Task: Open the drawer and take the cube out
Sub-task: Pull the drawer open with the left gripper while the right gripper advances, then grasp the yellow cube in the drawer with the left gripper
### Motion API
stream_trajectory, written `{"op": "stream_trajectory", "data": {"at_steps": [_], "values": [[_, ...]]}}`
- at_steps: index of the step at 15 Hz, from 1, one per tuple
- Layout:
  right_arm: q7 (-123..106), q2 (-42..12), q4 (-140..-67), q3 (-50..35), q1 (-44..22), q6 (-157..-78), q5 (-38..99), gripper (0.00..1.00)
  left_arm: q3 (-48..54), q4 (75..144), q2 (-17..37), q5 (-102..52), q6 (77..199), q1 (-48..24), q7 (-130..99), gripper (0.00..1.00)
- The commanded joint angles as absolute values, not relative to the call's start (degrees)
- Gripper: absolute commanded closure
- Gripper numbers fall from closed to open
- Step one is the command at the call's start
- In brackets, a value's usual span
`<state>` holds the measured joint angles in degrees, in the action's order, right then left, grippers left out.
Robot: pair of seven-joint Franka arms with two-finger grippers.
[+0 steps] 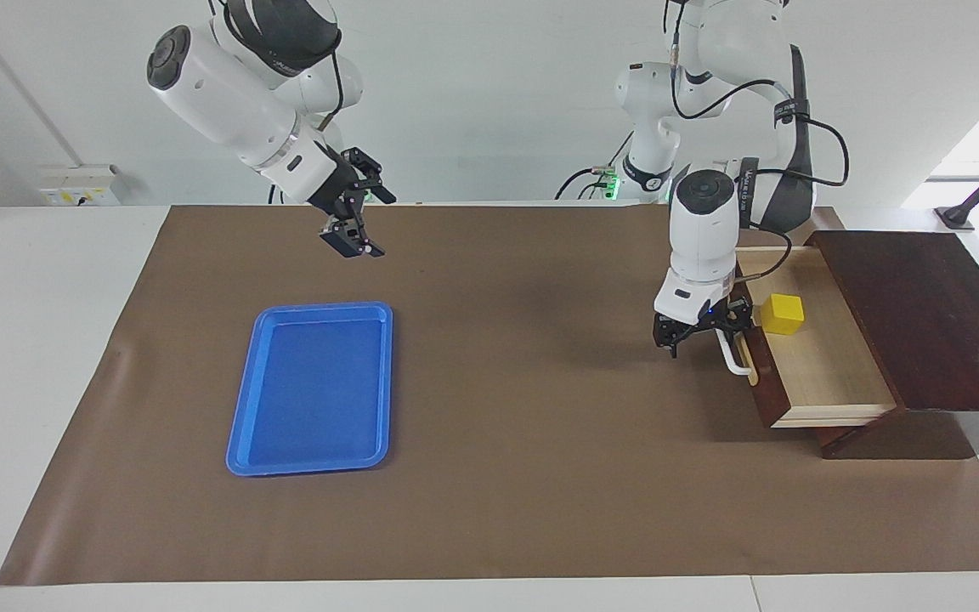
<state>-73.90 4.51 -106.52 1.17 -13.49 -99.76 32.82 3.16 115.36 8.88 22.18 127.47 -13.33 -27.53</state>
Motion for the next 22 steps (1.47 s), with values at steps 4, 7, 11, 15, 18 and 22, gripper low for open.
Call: {"op": "stream_trajectory", "data": {"at_steps": [4,7,11,15,18,22], "values": [[-80.7,8.1,-112.7,1.3,-13.9,-102.0,38.0,0.00,2.9,103.3,11.2,14.7,114.5,-14.6,-28.9,0.00],[-89.4,7.9,-116.3,1.4,-13.0,-104.8,44.0,0.00,2.0,93.5,11.9,8.7,105.6,-12.8,-32.3,0.00],[-101.5,7.0,-119.0,1.4,-12.2,-109.3,46.2,0.00,1.8,92.5,7.3,2.2,102.0,-2.9,-42.7,0.00],[-114.5,6.9,-118.7,1.4,-10.5,-109.2,54.3,0.00,1.8,96.1,5.7,2.2,102.7,2.1,-55.9,0.00],[-115.8,7.1,-118.3,1.6,-9.0,-109.7,57.6,0.00,1.8,104.5,2.2,2.2,107.7,3.7,-61.3,0.00],[-113.0,7.0,-118.2,1.2,-11.9,-110.5,55.2,0.00,1.8,111.2,0.6,2.3,112.2,3.6,-68.8,0.00]]}}
